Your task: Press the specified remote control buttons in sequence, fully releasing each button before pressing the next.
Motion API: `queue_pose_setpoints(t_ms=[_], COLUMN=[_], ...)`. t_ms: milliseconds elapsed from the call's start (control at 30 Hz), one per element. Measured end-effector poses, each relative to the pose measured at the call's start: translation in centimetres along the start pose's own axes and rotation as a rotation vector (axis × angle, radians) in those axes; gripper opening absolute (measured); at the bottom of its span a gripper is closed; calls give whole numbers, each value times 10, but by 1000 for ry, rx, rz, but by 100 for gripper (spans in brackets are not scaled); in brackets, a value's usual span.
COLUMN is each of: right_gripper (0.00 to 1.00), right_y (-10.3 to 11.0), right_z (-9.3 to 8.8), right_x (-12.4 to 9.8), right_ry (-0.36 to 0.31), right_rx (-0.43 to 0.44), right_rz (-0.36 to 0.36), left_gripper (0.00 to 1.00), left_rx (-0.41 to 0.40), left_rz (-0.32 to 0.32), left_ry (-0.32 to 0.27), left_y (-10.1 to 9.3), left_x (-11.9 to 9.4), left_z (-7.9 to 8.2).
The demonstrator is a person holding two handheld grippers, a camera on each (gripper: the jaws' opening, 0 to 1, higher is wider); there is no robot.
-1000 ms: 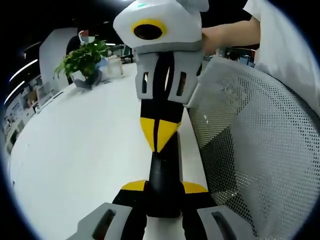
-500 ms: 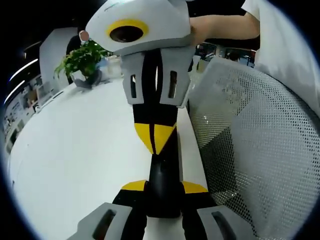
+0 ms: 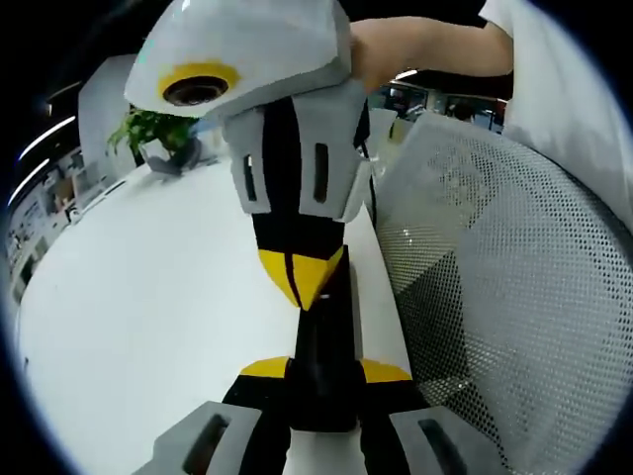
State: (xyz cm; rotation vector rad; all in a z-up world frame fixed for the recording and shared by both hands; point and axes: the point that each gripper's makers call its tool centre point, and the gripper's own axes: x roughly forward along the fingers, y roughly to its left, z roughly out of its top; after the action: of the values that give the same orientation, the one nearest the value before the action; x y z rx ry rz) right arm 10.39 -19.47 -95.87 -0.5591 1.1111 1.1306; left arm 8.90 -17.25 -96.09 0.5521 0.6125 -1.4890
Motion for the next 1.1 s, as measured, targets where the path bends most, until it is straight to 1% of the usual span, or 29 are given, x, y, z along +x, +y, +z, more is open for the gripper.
queue_pose_setpoints(t_ms=[67,100,133,200,233,267,300,367,433,467,500,567,600,733,867,900,933,1000,1100], right_gripper=[0,0,0,0,0,0,0,0,0,0,0,0,0,0,0,0,0,0,0], right_y=[0,2,4,11,16,16,23,23,19,19,20,21,21,21,20,19,19,20,19], right_z=[-1,-3,-4,-5,-4,-3,3,7,5,5,6,5,4,4,4,5,5,4,4], right_x=[-1,-3,-4,-6,-7,-7,-6,-4,0,2,0,1,1,2,3,3,4,3,2], right_ry=[-66,-82,-81,-70,-75,-79,-97,-108,-70,-63,-65,-53,-39,6,29,34,37,23,-31], right_rx=[18,42,45,15,6,7,-10,-25,-66,-85,-81,-100,-128,-196,-279,-315,-333,-315,-284], right_rz=[-14,-15,-16,-6,7,-1,26,18,-10,-9,-5,-8,-15,-43,-102,-128,-135,-140,-150], left_gripper=[24,24,24,24,24,24,24,24,24,24,24,24,24,24,24,24,24,24,24], left_rx=[3,5,15,8,7,6,2,4,5,6,8,6,5,4,3,3,4,7,10], left_rz=[1,1,-1,-1,-1,-2,-2,-2,-1,-1,0,-1,-2,-2,-4,-5,-5,-4,-2], left_ry=[1,2,3,3,3,2,1,1,1,3,3,2,2,2,2,2,3,4,6], left_y=[0,0,0,-1,-1,-1,-1,-1,-1,-1,-1,-1,-1,-1,-2,-1,-1,-1,-1], left_x=[0,0,0,1,1,1,0,1,1,1,1,1,1,1,1,1,1,1,1], left_z=[0,0,-1,0,0,0,0,0,0,0,0,0,0,0,0,0,0,0,0])
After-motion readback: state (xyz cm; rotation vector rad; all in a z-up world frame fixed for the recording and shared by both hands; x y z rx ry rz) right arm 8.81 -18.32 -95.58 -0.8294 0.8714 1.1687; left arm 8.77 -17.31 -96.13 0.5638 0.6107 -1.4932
